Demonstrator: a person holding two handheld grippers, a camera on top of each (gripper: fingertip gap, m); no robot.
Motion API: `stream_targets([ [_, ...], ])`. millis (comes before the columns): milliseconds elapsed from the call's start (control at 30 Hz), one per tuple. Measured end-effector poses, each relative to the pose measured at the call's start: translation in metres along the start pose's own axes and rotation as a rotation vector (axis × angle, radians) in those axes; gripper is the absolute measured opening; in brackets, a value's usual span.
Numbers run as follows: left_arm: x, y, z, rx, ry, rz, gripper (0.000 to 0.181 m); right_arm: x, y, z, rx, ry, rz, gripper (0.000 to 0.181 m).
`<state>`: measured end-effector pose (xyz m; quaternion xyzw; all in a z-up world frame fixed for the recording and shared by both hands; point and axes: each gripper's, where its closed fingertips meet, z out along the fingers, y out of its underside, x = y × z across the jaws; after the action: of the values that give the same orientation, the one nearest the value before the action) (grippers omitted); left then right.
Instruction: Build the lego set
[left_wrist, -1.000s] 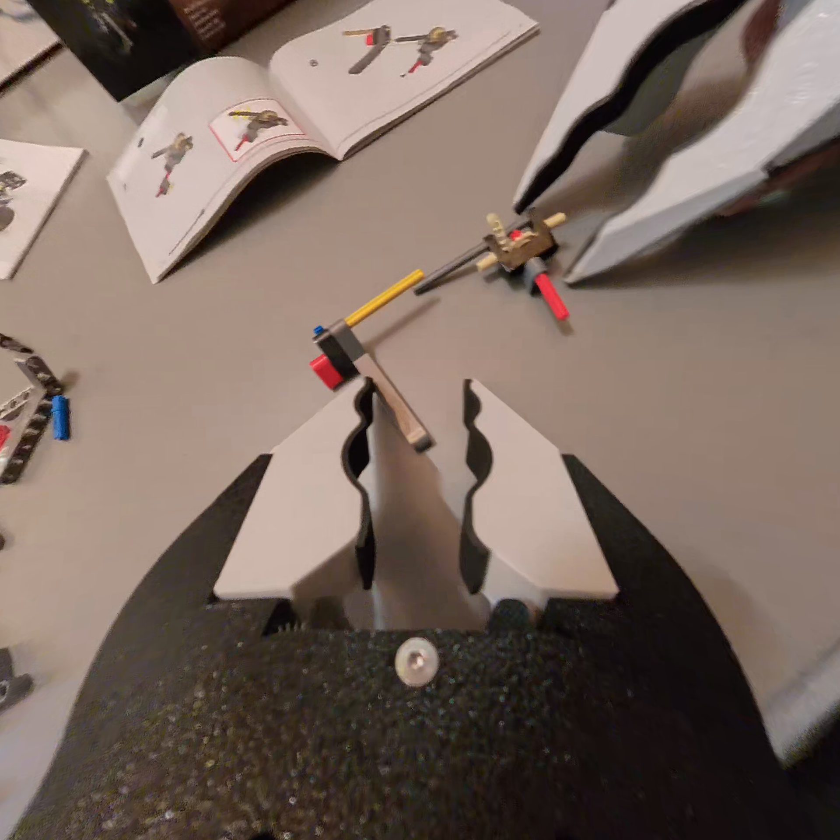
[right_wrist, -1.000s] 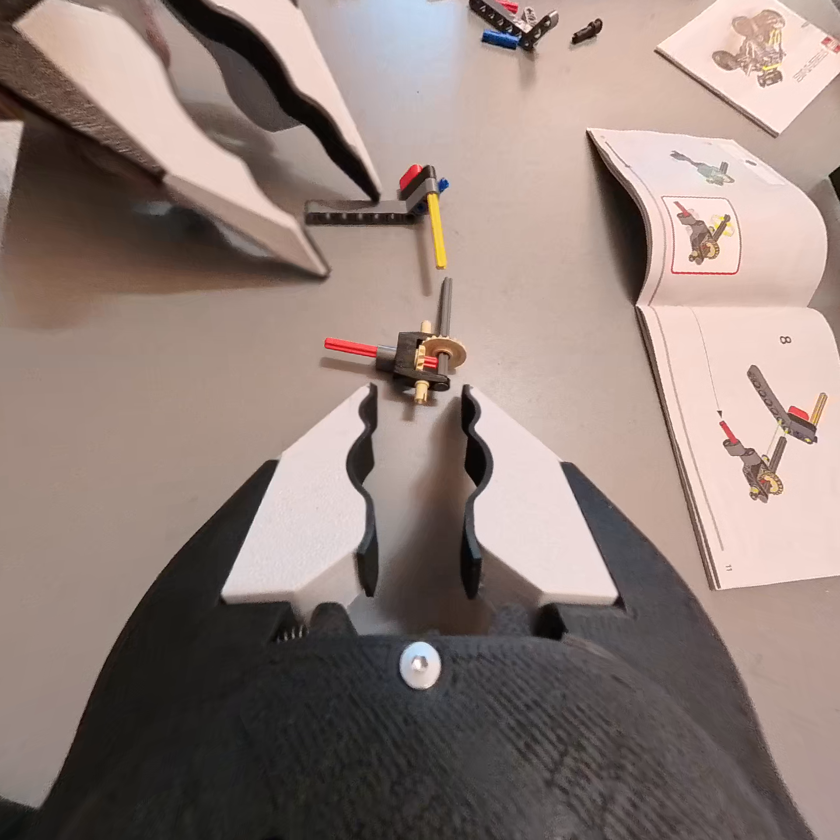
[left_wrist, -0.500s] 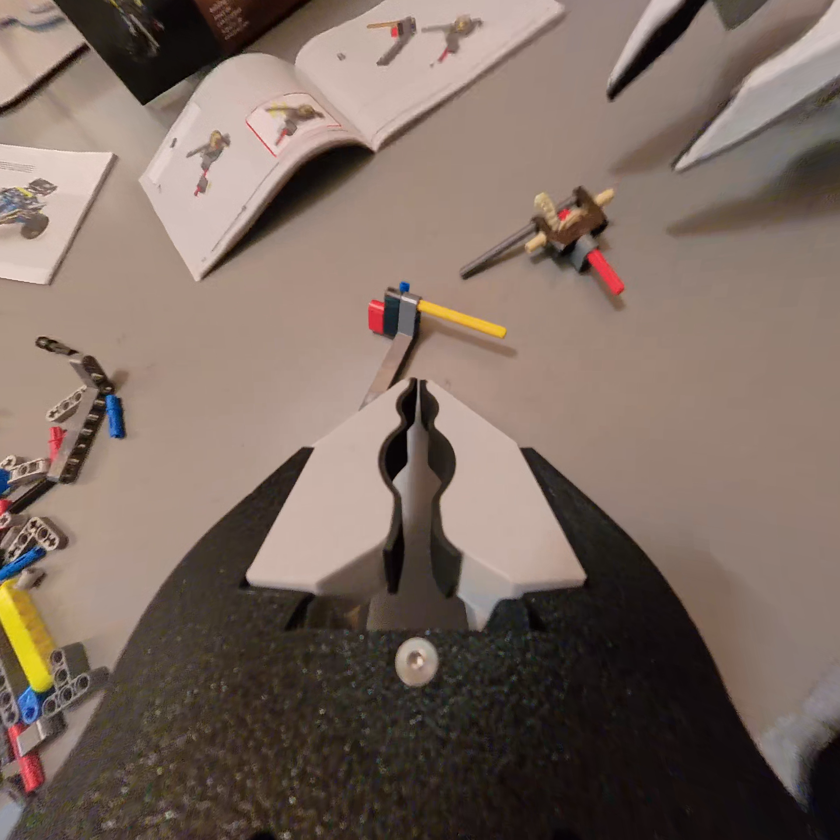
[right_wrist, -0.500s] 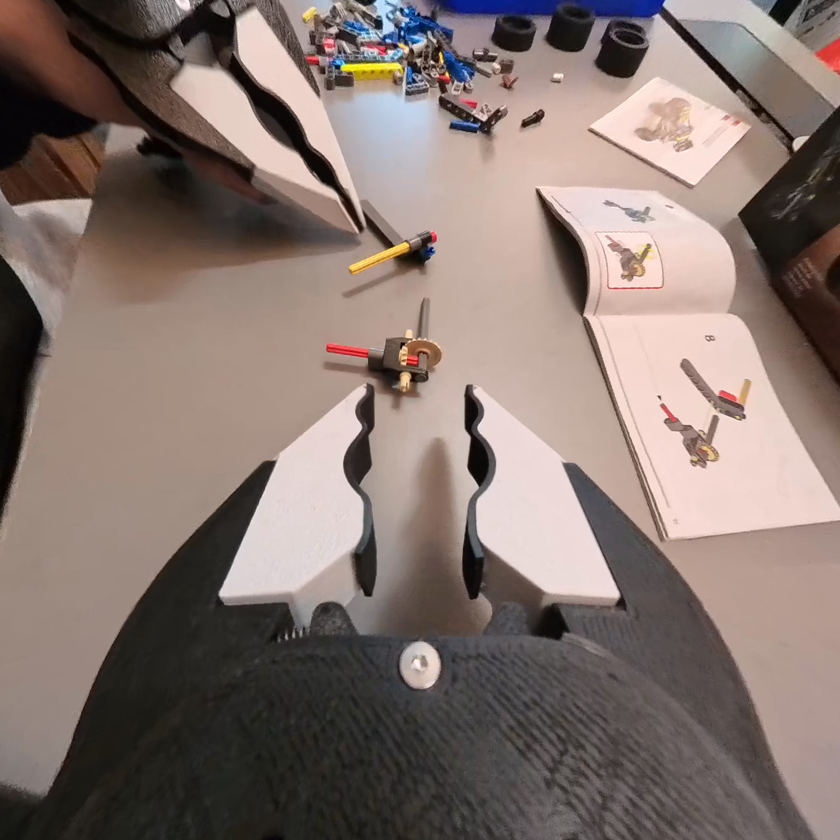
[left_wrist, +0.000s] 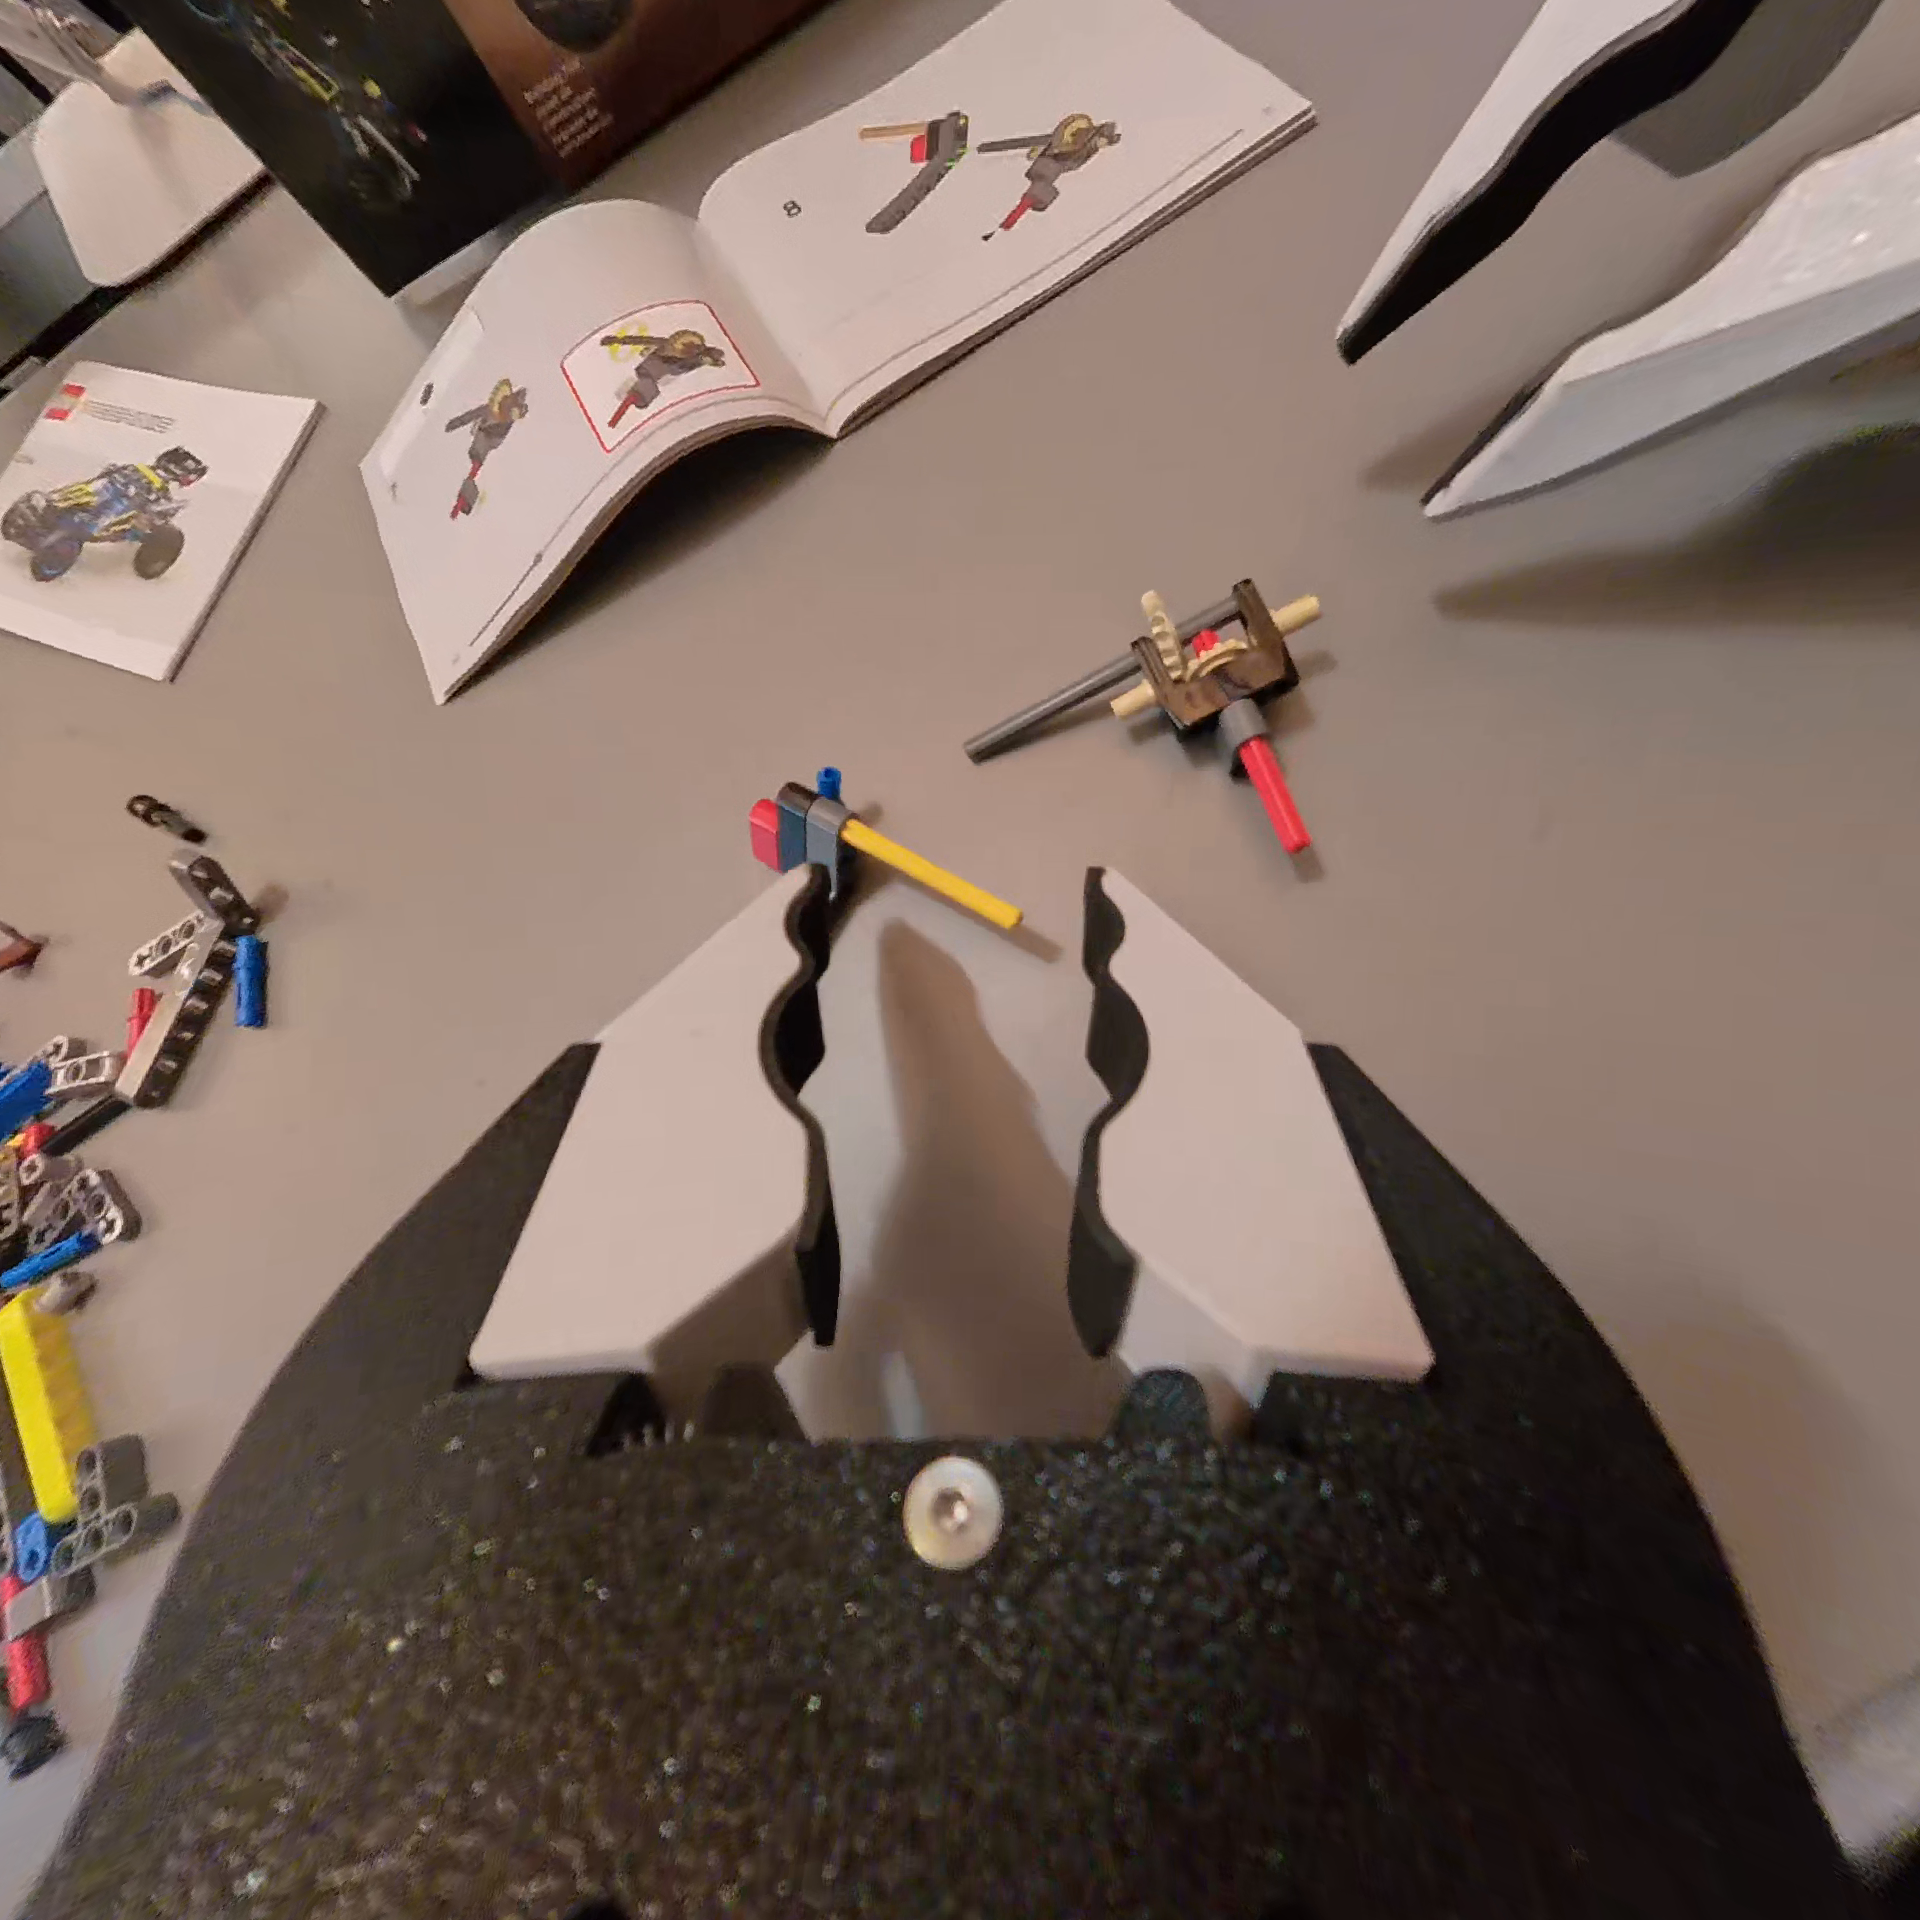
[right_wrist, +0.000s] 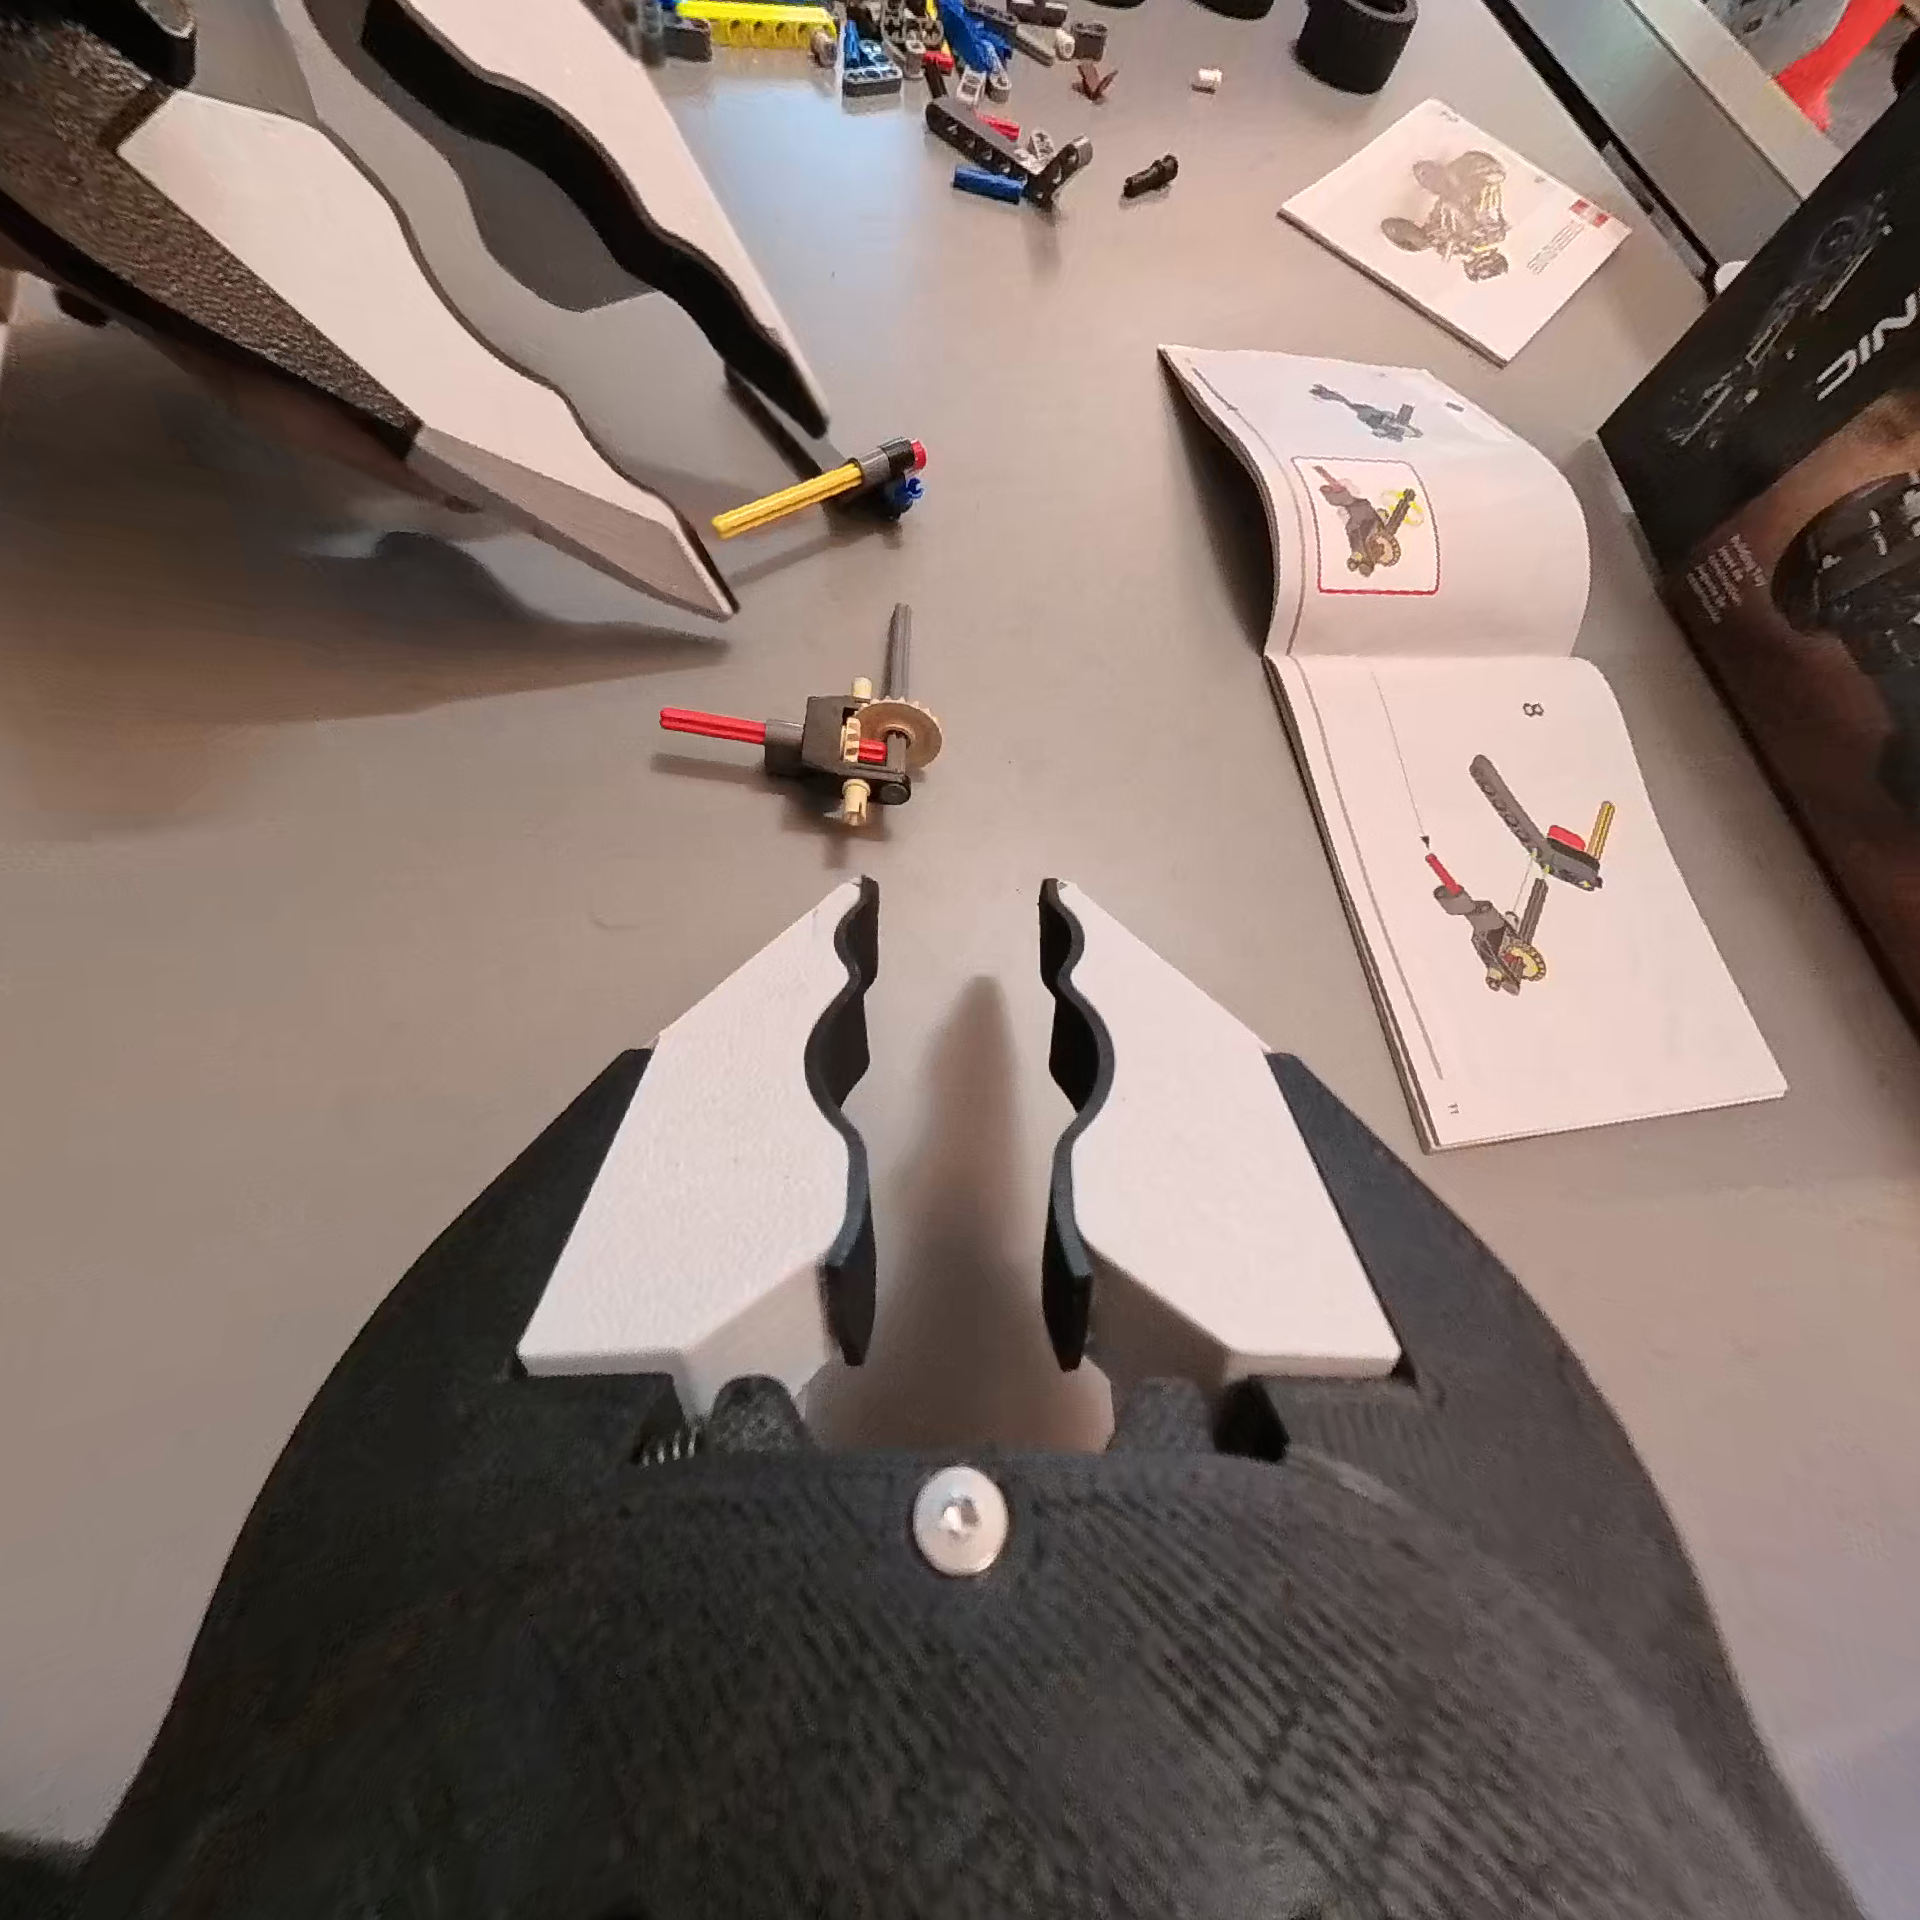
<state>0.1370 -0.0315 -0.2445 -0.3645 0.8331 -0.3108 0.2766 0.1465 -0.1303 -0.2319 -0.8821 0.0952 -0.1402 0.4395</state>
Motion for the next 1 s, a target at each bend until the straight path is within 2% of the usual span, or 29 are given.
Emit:
stream_targets([
  [133, 0.0, 0.008, 0.0, -0.032, -0.019, 0.031, 0.03, 0.003, 0.0, -0.001, 0.009, 0.008, 0.007, 0.029],
  [200, 0.0, 0.009, 0.0, -0.026, -0.009, 0.036, 0.011, 0.003, 0.0, -0.001, 0.012, 0.01, 0.008, 0.028],
  [300, -0.005, 0.01, -0.001, -0.016, -0.022, 0.049, 0.003, 0.003, 0.003, 0.001, 0.0, 0.012, 0.004, 0.027],
  [833, -0.014, 0.003, -0.006, 0.054, -0.003, 0.031, 0.001, 0.008, 0.007, 0.004, -0.008, 0.038, -0.018, 0.024],
  [1000, -0.019, -0.005, -0.015, 0.101, 0.038, -0.015, 0.001, 0.007, -0.009, -0.001, 0.091, 0.057, -0.084, 0.027],
])
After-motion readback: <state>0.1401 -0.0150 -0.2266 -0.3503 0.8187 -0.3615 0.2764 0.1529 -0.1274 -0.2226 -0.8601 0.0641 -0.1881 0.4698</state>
